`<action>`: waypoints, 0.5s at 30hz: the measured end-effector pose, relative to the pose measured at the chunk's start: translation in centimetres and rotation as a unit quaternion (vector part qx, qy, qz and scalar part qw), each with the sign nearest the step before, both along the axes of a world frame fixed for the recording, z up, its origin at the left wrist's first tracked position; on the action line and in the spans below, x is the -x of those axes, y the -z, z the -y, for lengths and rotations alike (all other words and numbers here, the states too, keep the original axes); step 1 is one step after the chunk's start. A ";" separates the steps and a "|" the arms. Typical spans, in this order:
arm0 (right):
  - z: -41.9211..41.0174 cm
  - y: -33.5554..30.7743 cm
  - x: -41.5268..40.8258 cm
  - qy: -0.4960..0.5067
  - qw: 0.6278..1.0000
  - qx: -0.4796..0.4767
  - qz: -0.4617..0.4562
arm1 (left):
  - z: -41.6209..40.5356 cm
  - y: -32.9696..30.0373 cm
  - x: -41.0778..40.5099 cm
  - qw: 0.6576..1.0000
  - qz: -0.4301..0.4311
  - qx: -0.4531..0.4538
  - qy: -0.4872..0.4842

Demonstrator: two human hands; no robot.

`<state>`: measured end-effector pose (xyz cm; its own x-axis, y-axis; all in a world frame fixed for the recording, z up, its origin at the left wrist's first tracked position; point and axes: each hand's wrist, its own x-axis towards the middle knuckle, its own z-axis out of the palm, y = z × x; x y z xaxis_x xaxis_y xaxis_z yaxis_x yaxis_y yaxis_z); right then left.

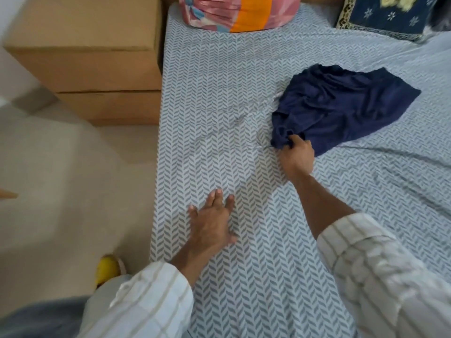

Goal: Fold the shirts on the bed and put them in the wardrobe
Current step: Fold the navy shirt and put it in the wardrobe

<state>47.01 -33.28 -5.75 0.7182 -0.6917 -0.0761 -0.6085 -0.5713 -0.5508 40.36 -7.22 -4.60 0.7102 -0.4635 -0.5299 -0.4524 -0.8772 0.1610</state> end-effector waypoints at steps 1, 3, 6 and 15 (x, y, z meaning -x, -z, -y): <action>-0.1 0.4 0.2 0.012 0.999 -0.022 0.023 | 0.0 0.2 0.1 1.000 -0.002 0.003 -0.002; -0.7 0.4 1.5 0.011 0.997 -0.053 0.059 | -0.3 0.0 0.1 1.000 -0.006 0.003 0.003; -2.6 0.0 6.0 -0.049 0.990 -0.024 0.130 | -0.3 -1.0 -0.2 0.999 -0.033 0.017 0.000; -8.9 -12.2 17.4 -0.185 0.966 -0.120 0.138 | -0.6 -9.1 0.7 0.917 -0.144 0.349 -0.130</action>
